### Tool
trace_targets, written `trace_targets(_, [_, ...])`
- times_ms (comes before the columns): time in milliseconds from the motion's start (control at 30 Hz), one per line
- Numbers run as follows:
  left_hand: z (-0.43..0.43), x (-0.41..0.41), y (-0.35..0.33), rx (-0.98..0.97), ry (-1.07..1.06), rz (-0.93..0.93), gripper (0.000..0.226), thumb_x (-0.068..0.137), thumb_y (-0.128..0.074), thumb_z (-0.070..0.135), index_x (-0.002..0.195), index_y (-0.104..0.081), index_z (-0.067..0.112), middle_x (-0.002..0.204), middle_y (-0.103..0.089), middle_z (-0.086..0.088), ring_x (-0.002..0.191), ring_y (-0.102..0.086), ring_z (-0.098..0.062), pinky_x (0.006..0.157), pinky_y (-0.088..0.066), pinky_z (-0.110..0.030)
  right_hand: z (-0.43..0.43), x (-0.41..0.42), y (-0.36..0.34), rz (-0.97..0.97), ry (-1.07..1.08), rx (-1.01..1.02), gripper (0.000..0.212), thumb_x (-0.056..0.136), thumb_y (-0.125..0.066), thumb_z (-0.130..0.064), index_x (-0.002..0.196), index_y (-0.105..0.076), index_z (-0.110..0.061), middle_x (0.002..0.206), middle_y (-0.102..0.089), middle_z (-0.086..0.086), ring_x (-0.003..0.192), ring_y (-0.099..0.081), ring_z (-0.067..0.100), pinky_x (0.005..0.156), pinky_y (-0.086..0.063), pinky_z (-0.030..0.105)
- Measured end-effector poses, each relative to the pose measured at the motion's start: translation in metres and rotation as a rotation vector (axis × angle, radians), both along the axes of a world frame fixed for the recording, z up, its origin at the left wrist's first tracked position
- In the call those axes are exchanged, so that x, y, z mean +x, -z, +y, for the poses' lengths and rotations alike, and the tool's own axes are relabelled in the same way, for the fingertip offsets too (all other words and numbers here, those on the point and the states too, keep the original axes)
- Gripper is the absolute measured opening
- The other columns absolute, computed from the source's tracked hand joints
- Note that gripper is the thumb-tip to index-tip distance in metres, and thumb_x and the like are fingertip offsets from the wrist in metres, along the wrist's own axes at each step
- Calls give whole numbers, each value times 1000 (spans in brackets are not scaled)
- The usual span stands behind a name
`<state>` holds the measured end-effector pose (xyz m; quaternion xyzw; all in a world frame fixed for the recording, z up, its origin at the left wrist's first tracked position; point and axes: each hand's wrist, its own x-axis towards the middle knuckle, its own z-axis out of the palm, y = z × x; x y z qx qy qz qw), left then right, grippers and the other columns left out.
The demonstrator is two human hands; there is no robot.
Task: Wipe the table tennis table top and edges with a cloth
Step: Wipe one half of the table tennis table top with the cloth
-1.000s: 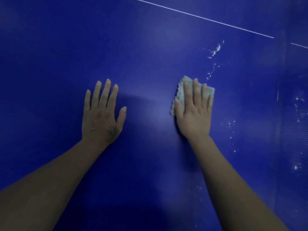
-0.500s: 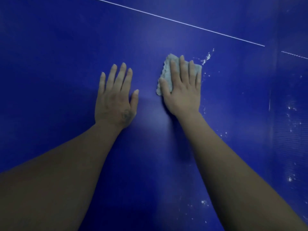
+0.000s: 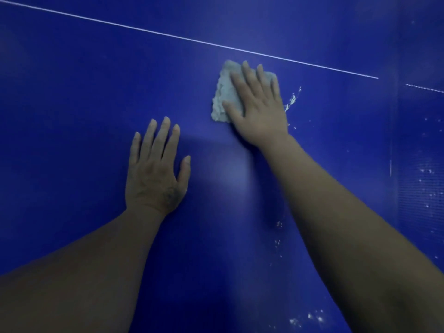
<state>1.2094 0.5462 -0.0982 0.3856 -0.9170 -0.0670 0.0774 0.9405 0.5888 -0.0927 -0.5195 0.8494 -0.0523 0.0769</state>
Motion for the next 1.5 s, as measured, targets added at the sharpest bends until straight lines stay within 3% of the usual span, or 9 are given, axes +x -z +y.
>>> trace_targets(100, [0, 0, 0, 9, -2, -14, 68, 111, -37, 45, 170, -30, 12, 179, -22, -8, 168, -13, -27, 134, -15, -57, 22, -23, -3, -14, 154, 10, 75, 107, -21, -62, 172, -13, -26, 180, -7, 0, 166, 0, 28, 133, 3, 52])
trace_targets(233, [1, 0, -3, 19, -8, -22, 69, 111, -36, 45, 170, -28, 12, 180, -21, -7, 168, -12, -27, 135, -13, -56, 77, 1, -5, 8, 261, -5, 70, 107, -21, -41, 172, -13, -15, 179, -4, 13, 165, 4, 37, 133, 0, 57])
trace_targets(533, [0, 1, 1, 2, 1, -23, 68, 110, -37, 43, 170, -30, 11, 179, -22, -9, 167, -14, -28, 134, -14, -57, 13, -17, 0, -15, -101, -13, 70, 109, -32, -41, 170, -21, -9, 178, -15, 9, 166, -9, 31, 135, -3, 49])
trace_targets(700, [1, -1, 0, 13, -4, -28, 68, 110, -37, 44, 170, -29, 11, 179, -21, -8, 168, -13, -27, 135, -14, -56, 24, -66, -8, -98, 218, 19, 74, 111, -28, -54, 172, -7, -18, 180, 0, 2, 166, 3, 24, 133, 4, 44])
trace_targets(900, [0, 0, -1, 29, -3, -27, 69, 110, -37, 44, 170, -29, 10, 179, -21, -9, 168, -13, -29, 134, -14, -58, 114, 4, -6, -71, 450, 9, 73, 108, -18, -42, 171, -5, -8, 179, 0, 12, 166, 2, 32, 134, -2, 51])
trace_targets(1100, [2, -2, -2, 36, -4, -41, 69, 110, -36, 44, 171, -27, 12, 180, -19, -7, 168, -10, -26, 135, -12, -56, 105, 15, -3, -22, 191, -22, 69, 109, -28, -34, 169, -15, -4, 179, -5, 10, 166, 1, 32, 134, 2, 51])
trace_targets(1233, [2, -1, -2, 23, -4, -40, 68, 111, -35, 45, 171, -27, 12, 180, -19, -7, 168, -10, -26, 135, -12, -56, 61, -43, -3, -18, -15, -20, 66, 109, -32, -42, 171, -21, -20, 179, -13, 3, 166, -8, 29, 134, -6, 51])
trace_targets(1333, [2, -2, -1, 23, -10, -45, 68, 111, -34, 45, 170, -27, 13, 180, -19, -6, 168, -9, -25, 135, -11, -55, 64, -71, -5, -62, 124, 36, 67, 112, -29, -54, 172, -14, -30, 180, -2, -7, 166, 0, 22, 132, -2, 46])
trace_targets(1500, [3, -1, -3, 19, -6, -46, 68, 111, -33, 45, 171, -27, 12, 180, -19, -6, 168, -10, -26, 135, -12, -56, 125, -19, 0, -79, 480, -5, 72, 111, -18, -58, 172, -6, -22, 180, 2, 0, 166, 4, 28, 134, -2, 51])
